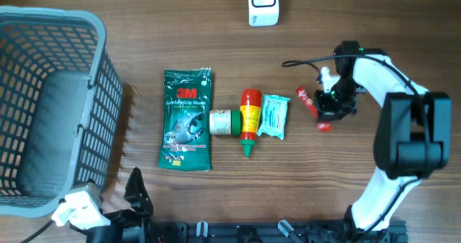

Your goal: Scan the item barcode

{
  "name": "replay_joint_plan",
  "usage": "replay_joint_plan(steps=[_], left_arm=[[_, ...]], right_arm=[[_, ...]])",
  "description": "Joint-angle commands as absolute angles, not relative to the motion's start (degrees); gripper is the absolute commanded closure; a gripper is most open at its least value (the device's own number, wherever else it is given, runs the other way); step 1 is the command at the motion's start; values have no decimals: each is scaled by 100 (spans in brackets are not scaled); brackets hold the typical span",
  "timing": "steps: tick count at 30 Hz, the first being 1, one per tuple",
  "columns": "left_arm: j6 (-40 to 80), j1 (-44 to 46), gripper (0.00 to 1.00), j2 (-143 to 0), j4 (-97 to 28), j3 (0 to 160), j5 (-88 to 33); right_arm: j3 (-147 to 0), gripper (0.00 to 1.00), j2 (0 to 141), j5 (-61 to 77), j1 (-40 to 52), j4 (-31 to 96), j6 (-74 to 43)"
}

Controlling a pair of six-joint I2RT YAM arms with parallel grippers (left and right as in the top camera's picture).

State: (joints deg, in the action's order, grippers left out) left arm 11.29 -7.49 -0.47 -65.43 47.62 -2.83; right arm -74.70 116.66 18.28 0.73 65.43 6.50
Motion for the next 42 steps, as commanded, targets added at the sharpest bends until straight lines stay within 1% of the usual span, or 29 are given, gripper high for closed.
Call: replay_joint_plan(steps=[1,5,8,9,12,15,17,19,21,23,24,25,26,28,32,37,39,42], left_arm=[[1162,-725,0,-27,-6519,4766,-268],[1162,-725,0,-27,-6519,4766,-268],[1162,-725,0,-27,-6519,4766,-268],[1162,-725,0,-27,-6519,4766,-268],[1162,-725,0,-27,-6519,4766,-268],[1162,-725,0,-27,-6519,4766,-268],[1162,-725,0,-27,-6519,4766,-268],[1162,-725,0,-27,-6519,4766,-268],[1162,-725,0,-27,-6519,4766,-268],[1162,-725,0,-27,-6519,4766,-268],[1162,-725,0,-27,-6519,4766,-268],[1162,-725,0,-27,-6519,4766,-268],[1162,-725,0,-27,-6519,4766,-268],[1162,-725,0,-27,-6519,4766,-268],[1162,-725,0,-27,-6519,4766,-268],[1162,-725,0,-27,-6519,4766,-268],[1162,-725,0,-27,-6519,4766,-268],[1162,-725,0,-27,-6519,4766,-268]], right_arm=[[-7966,95,11987,4851,152,7496,2390],[-7994,95,11974,6163,152,8119,3400],[-7994,95,11972,7059,152,9065,4860],[-7975,95,11970,7214,154,9238,5107],[-7966,95,11935,7408,161,9238,4689],[-7964,95,11935,7979,183,9238,4281],[-7964,96,11935,8394,226,9238,4248],[-7964,96,11922,8613,303,9236,4530],[-7961,96,11880,8589,427,9236,5306],[-7961,96,11850,8425,558,9236,6344],[-7961,96,11848,8350,661,9236,7089],[-7961,96,11850,8357,823,9238,8250],[-7961,96,11848,8455,904,9238,8766],[-7961,96,11848,8772,1052,9236,9365],[-7961,96,11850,9161,1256,9236,9780],[-7964,96,11850,9225,1313,9021,9977],[-7961,96,11850,9275,1313,8654,10237],[-7979,95,11848,9297,1313,7481,10543]])
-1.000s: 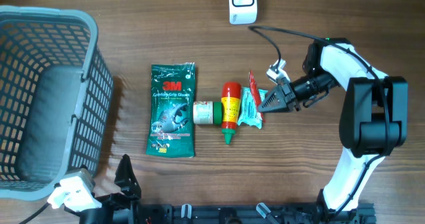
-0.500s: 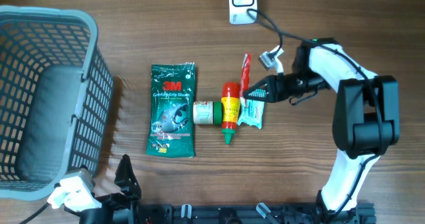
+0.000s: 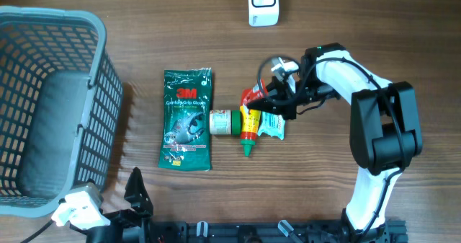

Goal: Scan the item barcode
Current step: 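Carry the Nescafe stick up to the white scanner window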

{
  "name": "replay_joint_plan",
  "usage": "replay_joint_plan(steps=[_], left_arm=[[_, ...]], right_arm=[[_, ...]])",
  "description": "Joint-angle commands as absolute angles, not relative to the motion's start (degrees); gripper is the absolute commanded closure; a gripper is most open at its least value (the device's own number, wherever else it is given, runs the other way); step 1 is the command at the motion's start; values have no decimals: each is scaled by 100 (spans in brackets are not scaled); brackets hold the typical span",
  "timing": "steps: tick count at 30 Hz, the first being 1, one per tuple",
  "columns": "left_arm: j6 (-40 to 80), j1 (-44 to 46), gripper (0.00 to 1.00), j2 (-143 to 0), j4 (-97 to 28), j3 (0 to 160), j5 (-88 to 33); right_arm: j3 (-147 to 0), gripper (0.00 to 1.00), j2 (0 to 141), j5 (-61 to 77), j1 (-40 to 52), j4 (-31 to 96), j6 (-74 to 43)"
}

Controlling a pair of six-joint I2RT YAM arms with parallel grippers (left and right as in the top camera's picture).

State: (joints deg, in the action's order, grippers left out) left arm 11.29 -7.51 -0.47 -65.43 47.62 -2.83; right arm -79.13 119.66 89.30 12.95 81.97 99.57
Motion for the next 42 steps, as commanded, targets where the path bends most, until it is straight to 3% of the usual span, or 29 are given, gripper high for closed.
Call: replay_joint_plan(steps=[1,7,18,22,24,27,29,33,42], left_arm=[[1162,-725,0,-27,-6519,4766,-268],[1162,-725,0,-27,-6519,4766,-268],[1162,-725,0,-27,-6519,4766,-268],[1162,-725,0,-27,-6519,4766,-268],[1162,-725,0,-27,-6519,4766,-268],[1162,-725,0,-27,-6519,4766,-268],[1162,-725,0,-27,-6519,4766,-268],[1162,-725,0,-27,-6519,4766,-268],[1162,-725,0,-27,-6519,4766,-268]], right_arm=[[-7977,96,11850,9297,1313,7207,10538],[-8018,96,11848,9297,1313,4882,10053],[-8106,96,11662,9297,1308,3673,8451],[-8106,96,11509,9297,1090,3667,4779],[-8103,96,11509,9061,943,3671,2165],[-8099,96,11509,7487,821,3721,-1214],[-8099,95,11509,6305,816,4115,-2307],[-8099,96,11509,4803,816,4600,-2259],[-8106,95,11509,3533,856,4119,-2464]])
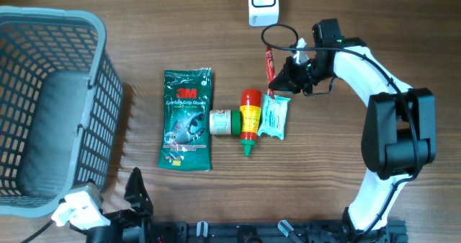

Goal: Scan the item barcode
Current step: 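Carry the Nescafe stick up to the white scanner window, then carry the scanned Nescafe stick off the table to the right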

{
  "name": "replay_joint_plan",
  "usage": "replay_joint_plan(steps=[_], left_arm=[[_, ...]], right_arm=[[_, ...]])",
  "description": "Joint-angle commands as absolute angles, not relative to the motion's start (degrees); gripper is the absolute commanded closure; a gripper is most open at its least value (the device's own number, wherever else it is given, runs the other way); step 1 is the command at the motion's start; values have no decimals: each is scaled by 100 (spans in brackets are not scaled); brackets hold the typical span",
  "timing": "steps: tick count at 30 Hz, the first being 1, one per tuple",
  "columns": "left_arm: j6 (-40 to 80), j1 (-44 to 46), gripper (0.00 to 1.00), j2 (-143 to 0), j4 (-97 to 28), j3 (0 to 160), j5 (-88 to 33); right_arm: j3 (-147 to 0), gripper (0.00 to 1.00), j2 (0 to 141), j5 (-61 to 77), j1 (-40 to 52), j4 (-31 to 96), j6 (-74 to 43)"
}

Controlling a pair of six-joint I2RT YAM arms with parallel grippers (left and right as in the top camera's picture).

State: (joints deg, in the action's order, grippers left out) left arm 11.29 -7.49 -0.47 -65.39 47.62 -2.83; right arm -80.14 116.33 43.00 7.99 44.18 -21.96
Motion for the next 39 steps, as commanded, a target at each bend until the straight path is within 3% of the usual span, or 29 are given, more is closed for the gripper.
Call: replay_joint_plan(steps=[1,10,21,29,32,36,39], left_arm=[[1162,-725,0,-27,-6519,4766,-268],[1162,-725,0,-27,-6519,4766,-268],[1162,-725,0,-27,-6519,4766,-268],[1162,-725,0,-27,-6519,4766,-268],[1162,-725,0,-27,-6519,4766,-268],[1162,-725,0,-27,-6519,4766,-268],[1162,-725,0,-27,-6519,4766,-268]], right_arm=[[-8130,95,11509,3533,880,4021,-2464],[-9008,95,11605,2799,1297,3037,-3345],[-10431,95,12932,3100,1297,2272,-4711],[-10575,95,13454,3221,1280,1500,-5404],[-10575,95,13458,3223,1271,1472,-5297],[-10641,96,13242,3229,1162,1608,-4178],[-10667,95,12554,2502,834,2790,-3395]])
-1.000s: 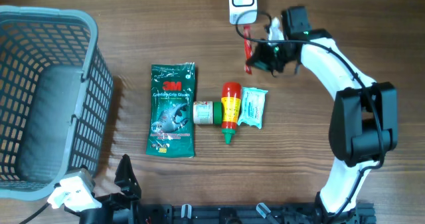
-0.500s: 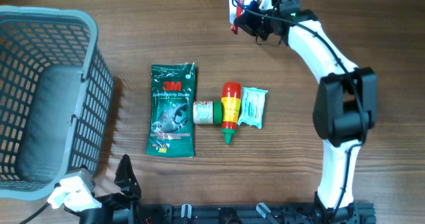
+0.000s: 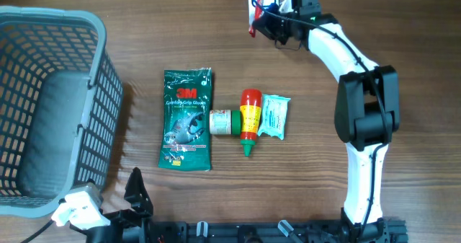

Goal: Scan the item barcode
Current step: 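Carry the scanned Nescafe stick off the table to the right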

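In the overhead view my right gripper (image 3: pixel 274 17) is at the table's far edge, shut on a thin red stick pack (image 3: pixel 253 24). It holds the pack tilted over the white barcode scanner, which is partly hidden under the gripper and the pack. My left gripper (image 3: pixel 135 190) rests at the near left edge, away from all items; whether its fingers are apart cannot be told.
A grey mesh basket (image 3: pixel 50 106) fills the left side. In the middle lie a green 3M glove bag (image 3: pixel 186 120), a small white and green bottle (image 3: pixel 224 122), a red bottle with a yellow label (image 3: pixel 249 119) and a teal packet (image 3: pixel 274 117).
My right gripper has moved with the red stick pack from just above the teal packet to the far edge, and now holds it over the scanner. The left arm is unchanged.
First my right gripper was at the red stick pack lying on the table to the right. Then it held the pack over the red bottle and teal packet, then just short of the scanner. Now the pack is over the scanner.
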{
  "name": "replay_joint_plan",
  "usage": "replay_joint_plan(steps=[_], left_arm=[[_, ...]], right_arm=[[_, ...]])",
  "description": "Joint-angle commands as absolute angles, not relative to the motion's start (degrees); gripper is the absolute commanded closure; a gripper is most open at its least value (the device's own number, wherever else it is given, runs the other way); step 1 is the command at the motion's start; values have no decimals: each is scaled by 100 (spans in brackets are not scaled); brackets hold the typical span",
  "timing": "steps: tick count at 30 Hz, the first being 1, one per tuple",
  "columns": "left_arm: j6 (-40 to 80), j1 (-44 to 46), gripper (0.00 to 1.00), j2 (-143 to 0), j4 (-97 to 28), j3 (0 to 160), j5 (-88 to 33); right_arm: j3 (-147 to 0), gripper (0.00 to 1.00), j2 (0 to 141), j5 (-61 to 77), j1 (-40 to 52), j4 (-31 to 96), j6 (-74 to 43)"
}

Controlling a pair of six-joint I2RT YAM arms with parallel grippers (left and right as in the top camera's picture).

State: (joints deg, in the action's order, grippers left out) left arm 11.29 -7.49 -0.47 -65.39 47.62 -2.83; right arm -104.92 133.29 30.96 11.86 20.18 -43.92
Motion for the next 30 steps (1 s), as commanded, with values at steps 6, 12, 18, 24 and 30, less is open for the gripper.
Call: replay_joint_plan(steps=[6,12,18,24,30], left_arm=[[1162,-725,0,-27,-6519,4766,-268],[1162,-725,0,-27,-6519,4766,-268],[1162,-725,0,-27,-6519,4766,-268],[1162,-725,0,-27,-6519,4766,-268],[1162,-725,0,-27,-6519,4766,-268]], right_arm=[[-10665,95,11563,558,-252,4777,-3017],[-10444,95,11677,-1507,-1846,5175,-3671],[-10053,95,12344,-1861,-3022,4569,-3704],[-10049,95,12792,-969,-3820,4619,-3704],[-10167,0,12418,287,-4327,4910,-3750]])
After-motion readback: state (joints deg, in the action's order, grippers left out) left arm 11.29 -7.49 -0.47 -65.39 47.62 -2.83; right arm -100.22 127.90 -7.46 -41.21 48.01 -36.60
